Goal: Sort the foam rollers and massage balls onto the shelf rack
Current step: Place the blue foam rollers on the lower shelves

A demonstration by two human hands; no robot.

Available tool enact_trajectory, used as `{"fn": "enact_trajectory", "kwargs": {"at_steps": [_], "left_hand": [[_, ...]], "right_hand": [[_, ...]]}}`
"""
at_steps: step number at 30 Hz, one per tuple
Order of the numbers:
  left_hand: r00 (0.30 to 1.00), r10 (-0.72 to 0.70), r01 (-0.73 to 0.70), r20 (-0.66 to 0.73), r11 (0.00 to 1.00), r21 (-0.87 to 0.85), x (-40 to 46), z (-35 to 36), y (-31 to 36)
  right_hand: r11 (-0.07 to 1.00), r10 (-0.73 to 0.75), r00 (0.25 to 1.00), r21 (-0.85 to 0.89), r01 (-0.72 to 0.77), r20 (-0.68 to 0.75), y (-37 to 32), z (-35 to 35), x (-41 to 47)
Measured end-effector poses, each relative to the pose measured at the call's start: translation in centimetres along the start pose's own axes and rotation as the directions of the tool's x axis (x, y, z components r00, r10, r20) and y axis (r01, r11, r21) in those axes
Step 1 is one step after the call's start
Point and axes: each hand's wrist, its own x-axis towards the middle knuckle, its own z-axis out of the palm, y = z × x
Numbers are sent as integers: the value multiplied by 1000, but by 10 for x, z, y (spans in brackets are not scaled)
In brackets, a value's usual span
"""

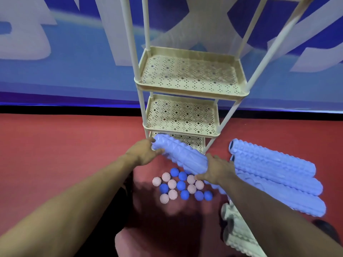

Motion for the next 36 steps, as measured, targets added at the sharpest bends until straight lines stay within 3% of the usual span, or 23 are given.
{"fn": "enact_trajectory", "kwargs": {"at_steps": [2, 3, 5, 8, 11, 16, 22, 31, 36], "left_hand": [[990, -130, 106, -49, 935, -339, 17, -6, -10], [981, -156, 87, -112, 882, -464, 25, -11, -14], [953, -125, -48, -275, 835, -548, 40, -21, -19], [902, -8, -254, -431, 797, -548, 52, -36, -11], [875, -28, -292, -483, 765, -574, 57, -41, -4], [914, -8, -228, -407, 818, -528, 55, -34, -1], [921, -115, -159, -372, 761, -629, 52, -39, 7], [929, -100, -168, -358, 746, -645, 61, -37, -2], [921, -91, -186, -379, 753, -632, 60, -35, -1]], "right_hand": [[1000, 15, 1000, 12, -15, -7, -7, 5, 16], [1000, 15, 1000, 10, -15, -13, -11, 6, 24], [1000, 2, 1000, 7, -2, -23, -16, 8, 41], [1000, -17, 999, -8, 17, -31, -18, 10, 64], [1000, -30, 999, 3, 30, -44, -23, 12, 80], [996, -64, 994, 64, 70, -86, -49, 20, 98], [991, -130, 986, 0, 131, -104, -81, 19, 119], [984, -167, 984, -67, 163, -62, -101, 28, 147], [985, -159, 972, 39, 168, -172, -113, 44, 149]]}}
